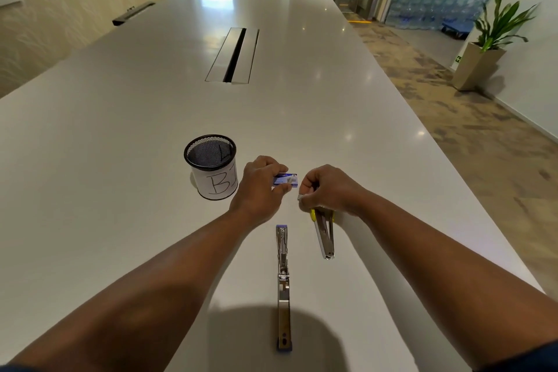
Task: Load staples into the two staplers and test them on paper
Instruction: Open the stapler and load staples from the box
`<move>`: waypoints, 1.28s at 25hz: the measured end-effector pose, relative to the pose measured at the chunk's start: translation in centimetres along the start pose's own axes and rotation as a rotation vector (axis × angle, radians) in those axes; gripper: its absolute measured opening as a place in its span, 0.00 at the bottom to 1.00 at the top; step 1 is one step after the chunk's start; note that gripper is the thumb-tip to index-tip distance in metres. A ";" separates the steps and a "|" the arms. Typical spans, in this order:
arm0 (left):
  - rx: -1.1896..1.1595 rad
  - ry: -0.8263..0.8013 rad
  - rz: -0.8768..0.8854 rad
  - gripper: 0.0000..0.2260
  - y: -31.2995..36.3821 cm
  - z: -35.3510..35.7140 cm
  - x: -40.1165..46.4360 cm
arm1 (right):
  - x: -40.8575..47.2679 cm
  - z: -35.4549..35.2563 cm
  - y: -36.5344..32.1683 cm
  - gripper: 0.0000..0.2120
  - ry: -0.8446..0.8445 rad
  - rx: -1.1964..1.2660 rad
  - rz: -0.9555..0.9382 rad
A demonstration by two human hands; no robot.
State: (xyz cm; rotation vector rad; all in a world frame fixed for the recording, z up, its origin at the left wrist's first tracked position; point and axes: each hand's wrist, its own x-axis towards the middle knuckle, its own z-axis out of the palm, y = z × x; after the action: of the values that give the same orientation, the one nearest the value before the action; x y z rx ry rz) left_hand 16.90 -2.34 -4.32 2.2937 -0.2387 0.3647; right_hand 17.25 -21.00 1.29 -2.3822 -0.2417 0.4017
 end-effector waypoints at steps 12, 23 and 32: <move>-0.933 -0.222 -0.368 0.04 2.3 -3.6 -5.3 | -5.5 0.7 -2.7 0.07 0.224 -0.246 -0.359; -0.997 -0.248 -0.489 0.09 3.8 -5.8 -8.8 | -11.4 6.2 -3.4 0.08 0.385 0.035 -0.229; -0.800 -0.202 -0.493 0.05 4.1 -6.4 -10.4 | -14.4 11.5 -2.4 0.09 0.446 0.185 -0.173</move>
State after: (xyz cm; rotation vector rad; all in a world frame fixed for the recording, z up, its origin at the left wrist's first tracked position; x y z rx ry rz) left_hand 4.76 0.24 -0.79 1.5171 0.0827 -0.1980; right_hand -0.36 -16.17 -2.05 -2.1793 -0.1912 -0.1835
